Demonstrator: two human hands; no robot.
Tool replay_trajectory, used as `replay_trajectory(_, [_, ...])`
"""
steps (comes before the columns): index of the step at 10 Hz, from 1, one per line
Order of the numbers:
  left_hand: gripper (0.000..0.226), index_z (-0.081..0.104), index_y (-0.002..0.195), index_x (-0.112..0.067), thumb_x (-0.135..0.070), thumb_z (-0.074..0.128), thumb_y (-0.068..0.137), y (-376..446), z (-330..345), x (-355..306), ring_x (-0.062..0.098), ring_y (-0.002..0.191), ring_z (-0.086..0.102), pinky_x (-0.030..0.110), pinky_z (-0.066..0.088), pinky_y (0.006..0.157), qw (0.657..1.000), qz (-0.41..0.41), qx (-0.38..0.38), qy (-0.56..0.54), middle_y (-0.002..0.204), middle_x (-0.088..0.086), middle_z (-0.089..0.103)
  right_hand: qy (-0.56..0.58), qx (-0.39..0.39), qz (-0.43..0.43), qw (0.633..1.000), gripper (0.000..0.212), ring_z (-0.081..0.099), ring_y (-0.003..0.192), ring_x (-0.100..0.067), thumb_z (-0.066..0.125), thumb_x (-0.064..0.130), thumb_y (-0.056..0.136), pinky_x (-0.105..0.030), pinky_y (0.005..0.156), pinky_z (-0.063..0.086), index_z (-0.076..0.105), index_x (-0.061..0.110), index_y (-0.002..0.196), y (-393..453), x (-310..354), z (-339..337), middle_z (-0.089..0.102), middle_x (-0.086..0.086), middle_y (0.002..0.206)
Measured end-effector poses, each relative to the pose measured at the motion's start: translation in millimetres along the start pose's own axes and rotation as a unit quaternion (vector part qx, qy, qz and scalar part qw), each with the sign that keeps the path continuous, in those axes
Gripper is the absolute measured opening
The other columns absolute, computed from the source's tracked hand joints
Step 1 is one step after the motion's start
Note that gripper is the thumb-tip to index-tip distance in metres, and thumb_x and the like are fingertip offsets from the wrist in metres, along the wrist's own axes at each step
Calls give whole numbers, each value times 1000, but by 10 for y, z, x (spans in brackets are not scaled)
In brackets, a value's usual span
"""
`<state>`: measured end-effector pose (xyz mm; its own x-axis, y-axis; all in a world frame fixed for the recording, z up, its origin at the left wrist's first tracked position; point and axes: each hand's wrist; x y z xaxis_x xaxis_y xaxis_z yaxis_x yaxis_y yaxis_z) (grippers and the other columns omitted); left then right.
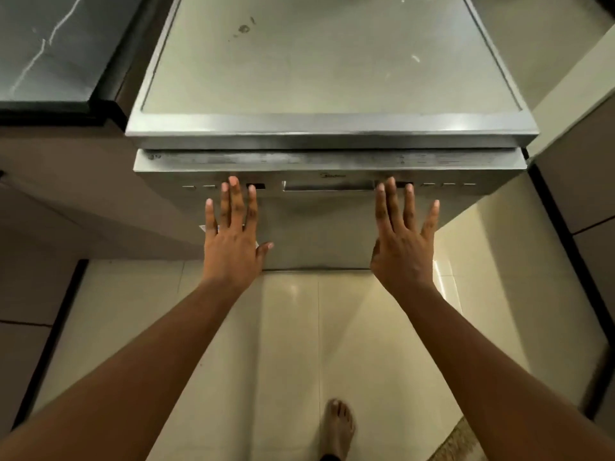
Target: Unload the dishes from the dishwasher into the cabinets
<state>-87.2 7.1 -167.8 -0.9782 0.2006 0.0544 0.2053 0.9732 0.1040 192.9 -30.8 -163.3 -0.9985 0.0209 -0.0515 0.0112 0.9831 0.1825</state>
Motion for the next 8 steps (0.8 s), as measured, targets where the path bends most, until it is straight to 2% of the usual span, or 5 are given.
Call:
replay_trajectory(2, [112,-11,153,-3,-66,51,85,213,132,-75,40,147,-20,60,3,119,1000,-17,-20,-8,158,26,-22,-9,26,-38,999,109,-10,153,-32,68,26,81,-63,120,7,-8,16,159,237,-214,200,-16,-4,166])
replay_trajectory(4, [119,-16,152,-5,-74,49,80,464,163,-76,40,147,-18,59,4,120,1000,-10,-26,-6,158,26,-21,-7,54,-11,998,115,-12,153,-33,63,57,79,-63,120,3,-10,17,158,516,-152,268,-15,-4,166])
replay_trajectory(5, [125,-19,151,-5,-76,52,77,456,130,-106,41,147,-19,58,4,120,1000,-24,-13,8,157,26,-22,-12,71,0,997,121,-18,152,-33,61,66,76,-64,119,3,-13,16,158,526,-86,242,-22,-4,165])
replay_trajectory(7, [122,-18,152,-9,-67,60,78,366,-113,-204,38,146,-24,62,3,118,999,-33,27,-20,156,22,-30,19,117,19,993,129,-20,150,-35,66,62,75,-64,119,0,-25,15,154,449,83,2,-35,-6,160])
replay_trajectory(8, [103,-15,154,-16,-53,55,89,186,-227,-228,35,148,-19,58,7,120,997,3,8,-83,159,20,-25,104,127,26,986,121,1,153,-36,69,42,84,-60,121,12,-29,18,152,289,257,-114,-21,-10,165])
Point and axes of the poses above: each hand's wrist, its own y-axis towards the middle knuckle, its own z-axis out of the palm, x = y × z
